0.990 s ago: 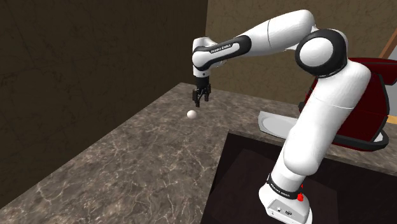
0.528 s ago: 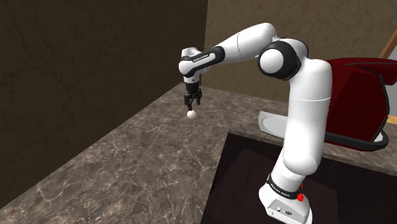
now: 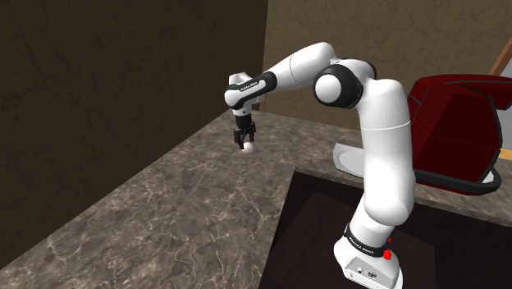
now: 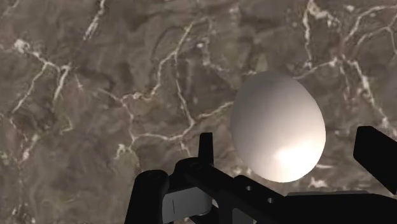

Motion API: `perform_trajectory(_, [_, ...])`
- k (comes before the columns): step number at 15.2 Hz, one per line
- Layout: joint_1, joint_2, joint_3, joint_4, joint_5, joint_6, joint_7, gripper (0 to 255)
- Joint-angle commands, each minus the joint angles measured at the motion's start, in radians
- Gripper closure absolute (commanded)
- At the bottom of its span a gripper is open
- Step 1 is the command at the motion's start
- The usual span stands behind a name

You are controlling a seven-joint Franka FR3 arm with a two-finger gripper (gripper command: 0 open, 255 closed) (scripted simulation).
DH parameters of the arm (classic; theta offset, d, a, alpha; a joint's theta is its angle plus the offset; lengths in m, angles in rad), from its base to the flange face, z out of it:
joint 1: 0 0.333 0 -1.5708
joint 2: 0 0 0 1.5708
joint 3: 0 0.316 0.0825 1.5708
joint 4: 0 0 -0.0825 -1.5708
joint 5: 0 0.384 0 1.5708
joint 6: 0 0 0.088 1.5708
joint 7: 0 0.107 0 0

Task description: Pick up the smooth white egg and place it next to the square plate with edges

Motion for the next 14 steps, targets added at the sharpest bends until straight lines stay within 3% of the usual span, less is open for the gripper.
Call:
perform_trajectory(1, [-0.001, 0.004, 0.000, -0.023, 0.000, 0.027, -0.001, 0])
perform_trajectory(10, [-0.001, 0.008, 0.000, -0.038, 0.001, 0.047, -0.001, 0])
perform_trajectory(11, [-0.001, 0.008, 0.000, -0.038, 0.001, 0.047, -0.001, 255])
perform_trajectory(14, [-0.001, 0.008, 0.000, -0.039, 0.001, 0.047, -0.001, 255])
